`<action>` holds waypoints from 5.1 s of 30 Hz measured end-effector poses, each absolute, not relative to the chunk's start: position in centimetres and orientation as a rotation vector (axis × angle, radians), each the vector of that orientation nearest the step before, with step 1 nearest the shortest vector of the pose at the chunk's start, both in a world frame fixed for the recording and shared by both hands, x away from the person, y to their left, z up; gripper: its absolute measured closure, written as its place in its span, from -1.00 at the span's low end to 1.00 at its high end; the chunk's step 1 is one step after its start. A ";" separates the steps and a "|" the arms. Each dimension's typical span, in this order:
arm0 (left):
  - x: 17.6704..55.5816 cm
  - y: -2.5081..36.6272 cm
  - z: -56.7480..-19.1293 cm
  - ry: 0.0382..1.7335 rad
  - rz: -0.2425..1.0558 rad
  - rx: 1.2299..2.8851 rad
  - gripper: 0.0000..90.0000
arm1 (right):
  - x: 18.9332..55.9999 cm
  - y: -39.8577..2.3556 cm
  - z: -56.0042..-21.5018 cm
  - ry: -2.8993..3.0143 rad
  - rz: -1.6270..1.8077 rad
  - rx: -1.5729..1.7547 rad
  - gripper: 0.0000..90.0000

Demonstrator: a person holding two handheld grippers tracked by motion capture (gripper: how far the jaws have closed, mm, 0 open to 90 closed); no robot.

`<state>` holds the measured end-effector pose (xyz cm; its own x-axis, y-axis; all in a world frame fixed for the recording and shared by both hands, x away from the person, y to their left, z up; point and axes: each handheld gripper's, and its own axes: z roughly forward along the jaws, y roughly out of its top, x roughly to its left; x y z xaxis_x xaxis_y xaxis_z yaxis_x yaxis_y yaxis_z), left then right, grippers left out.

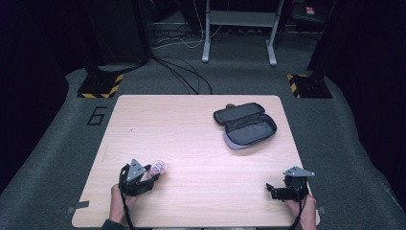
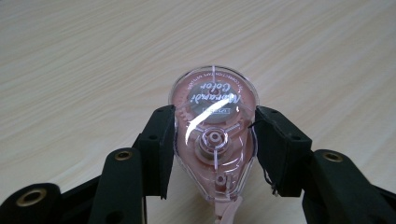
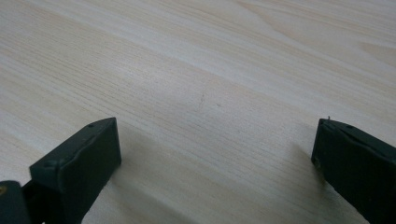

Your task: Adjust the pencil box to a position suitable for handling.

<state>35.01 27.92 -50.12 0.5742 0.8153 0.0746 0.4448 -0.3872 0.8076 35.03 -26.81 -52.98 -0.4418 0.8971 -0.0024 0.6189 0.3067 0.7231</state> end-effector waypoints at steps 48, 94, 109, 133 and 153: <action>32.7 33.3 -52.7 1.377 0.615 2.030 -0.99 | 37.6 -26.9 -51.5 2.164 0.942 1.491 -1.00; 32.9 33.6 -53.3 1.373 0.602 1.973 -1.00 | 54.3 -28.3 -47.1 1.942 0.873 1.693 0.17; 33.0 33.5 -53.1 1.369 0.584 1.992 -1.00 | 54.7 -27.0 -48.1 1.961 0.783 1.735 0.85; 33.0 33.5 -53.1 1.370 0.586 1.992 -0.99 | 50.0 -25.6 -48.9 2.000 0.867 1.690 0.88; 33.0 33.5 -53.1 1.369 0.586 1.991 -0.99 | 46.3 -22.8 -49.4 2.061 0.917 1.614 0.88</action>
<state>33.03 33.48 -53.13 0.3567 0.9342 0.0030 0.6472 -0.2494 0.7203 46.29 -22.84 -49.40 -0.2785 0.9548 0.1042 0.7168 0.1344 0.6842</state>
